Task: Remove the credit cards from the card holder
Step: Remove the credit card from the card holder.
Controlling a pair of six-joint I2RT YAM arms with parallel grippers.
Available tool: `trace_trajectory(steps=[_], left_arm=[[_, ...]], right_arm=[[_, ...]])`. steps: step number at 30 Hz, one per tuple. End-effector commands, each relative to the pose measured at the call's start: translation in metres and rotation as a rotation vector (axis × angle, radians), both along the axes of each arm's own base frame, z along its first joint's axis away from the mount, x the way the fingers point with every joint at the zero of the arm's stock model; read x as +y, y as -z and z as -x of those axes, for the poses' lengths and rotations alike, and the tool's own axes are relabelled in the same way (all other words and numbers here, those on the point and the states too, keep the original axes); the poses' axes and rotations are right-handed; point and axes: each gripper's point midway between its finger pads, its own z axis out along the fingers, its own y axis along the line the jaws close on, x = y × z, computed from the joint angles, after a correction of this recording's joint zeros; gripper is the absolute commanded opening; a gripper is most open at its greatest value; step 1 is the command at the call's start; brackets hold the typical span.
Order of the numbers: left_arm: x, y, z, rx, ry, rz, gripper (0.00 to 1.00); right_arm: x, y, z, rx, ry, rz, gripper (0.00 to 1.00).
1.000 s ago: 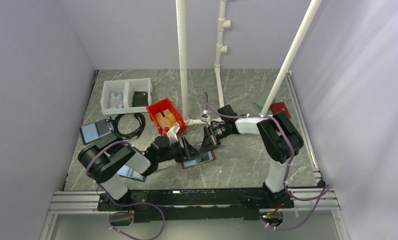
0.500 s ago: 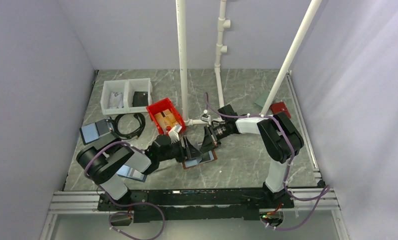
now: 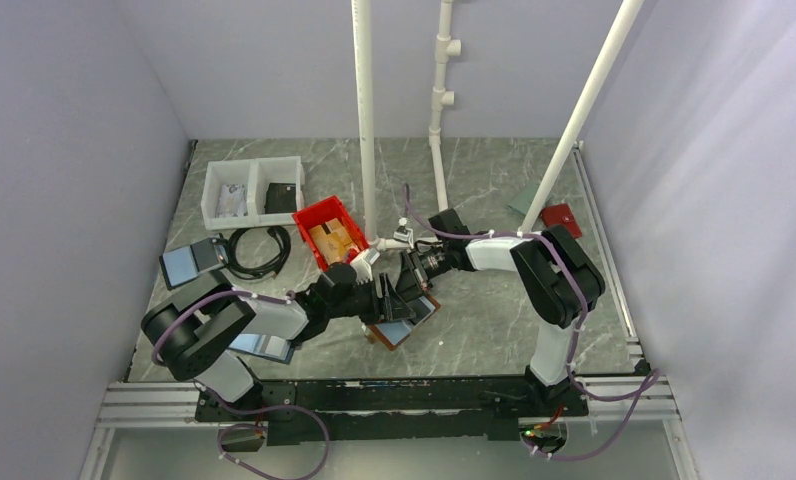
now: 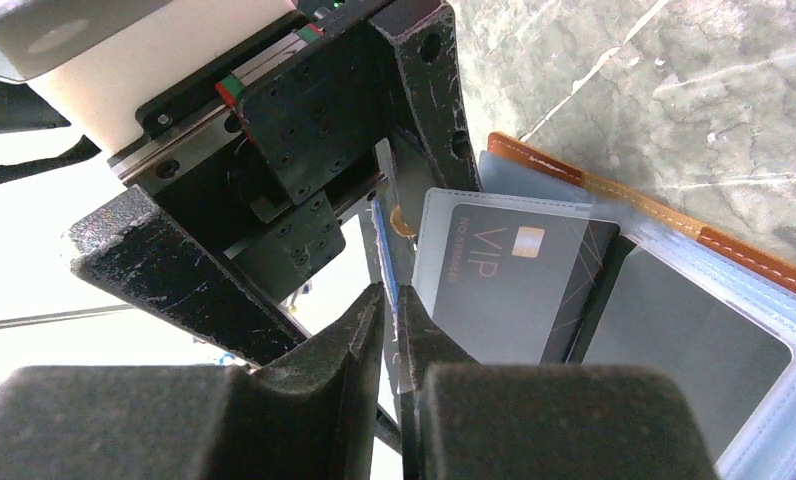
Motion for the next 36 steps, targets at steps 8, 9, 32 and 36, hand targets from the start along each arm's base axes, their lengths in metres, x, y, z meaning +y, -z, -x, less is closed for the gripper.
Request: trace_trajectory(steps=[8, 9, 32, 36], left_arm=[[0.007, -0.004, -0.012, -0.016, -0.078, -0.030, 0.61], [0.009, -0.001, -0.013, -0.007, -0.093, -0.040, 0.59], [0.060, 0.028, -0.014, 0.130, -0.318, -0.129, 0.31], [0.064, 0.026, -0.016, 0.116, -0.324, -0.115, 0.16]], right_arm=[[0.008, -0.020, 0.005, -0.015, -0.068, -0.079, 0.14], [0.008, -0.019, 0.005, -0.024, -0.067, -0.075, 0.14], [-0.006, -0.009, -0.016, -0.293, -0.097, 0.027, 0.27], [-0.008, -0.016, -0.014, -0.358, -0.138, -0.003, 0.32]])
